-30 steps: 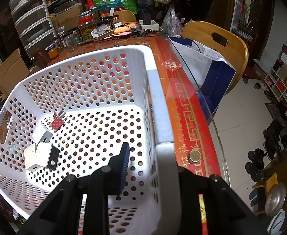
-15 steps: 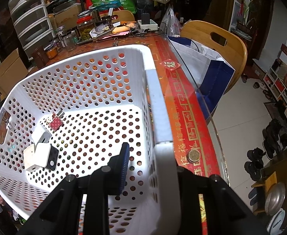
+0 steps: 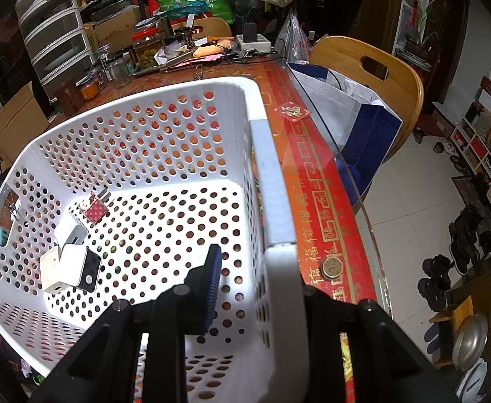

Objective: Organize rigid objects
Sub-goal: 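Grasp the teal charger with the left gripper, then carry the teal charger into the basket and open the left gripper, then grasp the black-and-yellow toy car with the left gripper, then carry the toy car into the basket and open the left gripper, then grasp the white square charger on the table with the left gripper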

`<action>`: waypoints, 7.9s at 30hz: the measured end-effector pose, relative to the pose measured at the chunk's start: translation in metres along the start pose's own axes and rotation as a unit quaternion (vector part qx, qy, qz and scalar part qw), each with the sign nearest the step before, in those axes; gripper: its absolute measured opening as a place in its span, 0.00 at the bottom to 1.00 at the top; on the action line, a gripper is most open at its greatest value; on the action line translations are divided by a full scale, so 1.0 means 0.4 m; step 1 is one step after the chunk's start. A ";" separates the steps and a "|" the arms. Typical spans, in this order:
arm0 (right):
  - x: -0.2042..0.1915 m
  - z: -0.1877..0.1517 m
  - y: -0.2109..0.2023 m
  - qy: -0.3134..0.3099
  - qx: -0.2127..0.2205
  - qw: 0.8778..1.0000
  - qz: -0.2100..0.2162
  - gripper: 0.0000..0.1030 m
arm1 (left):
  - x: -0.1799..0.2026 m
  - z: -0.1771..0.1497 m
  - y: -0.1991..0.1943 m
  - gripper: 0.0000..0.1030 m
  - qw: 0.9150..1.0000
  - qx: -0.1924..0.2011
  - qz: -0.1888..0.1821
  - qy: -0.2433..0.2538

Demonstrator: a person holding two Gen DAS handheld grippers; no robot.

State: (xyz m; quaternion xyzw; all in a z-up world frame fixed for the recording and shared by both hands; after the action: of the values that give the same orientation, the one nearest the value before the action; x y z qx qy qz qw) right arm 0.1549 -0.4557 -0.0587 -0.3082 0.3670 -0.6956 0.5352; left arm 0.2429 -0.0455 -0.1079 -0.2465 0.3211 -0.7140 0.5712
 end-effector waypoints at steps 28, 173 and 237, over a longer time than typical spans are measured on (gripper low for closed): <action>-0.006 0.000 0.001 -0.004 -0.001 1.000 -0.001 0.25 | 0.416 0.312 -0.114 0.54 0.982 0.016 -0.017 0.186; -0.023 -0.002 0.002 -0.018 -0.003 1.000 0.007 0.27 | 0.647 0.221 0.236 0.62 0.913 -0.232 0.004 0.337; -0.018 -0.003 0.002 -0.027 -0.007 1.000 0.000 0.27 | -0.192 0.197 0.097 0.72 0.997 0.011 0.060 -0.040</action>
State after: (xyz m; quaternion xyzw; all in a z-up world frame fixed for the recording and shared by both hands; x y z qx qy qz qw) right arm 0.1559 -0.4486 -0.0602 -0.3308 0.3576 -0.6840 0.5430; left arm 0.3425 0.0098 -0.0823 -0.2488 0.3041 -0.6716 0.6282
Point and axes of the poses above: each gripper's, at about its wrist camera, not at the fingertips, and y roughly the way its jaws point, x to its right, z to its top, the point moved 3 cm from there along y, roughly the way its jaws point, and after that the axes turned 4 degrees about -z, right-handed, at the moved point
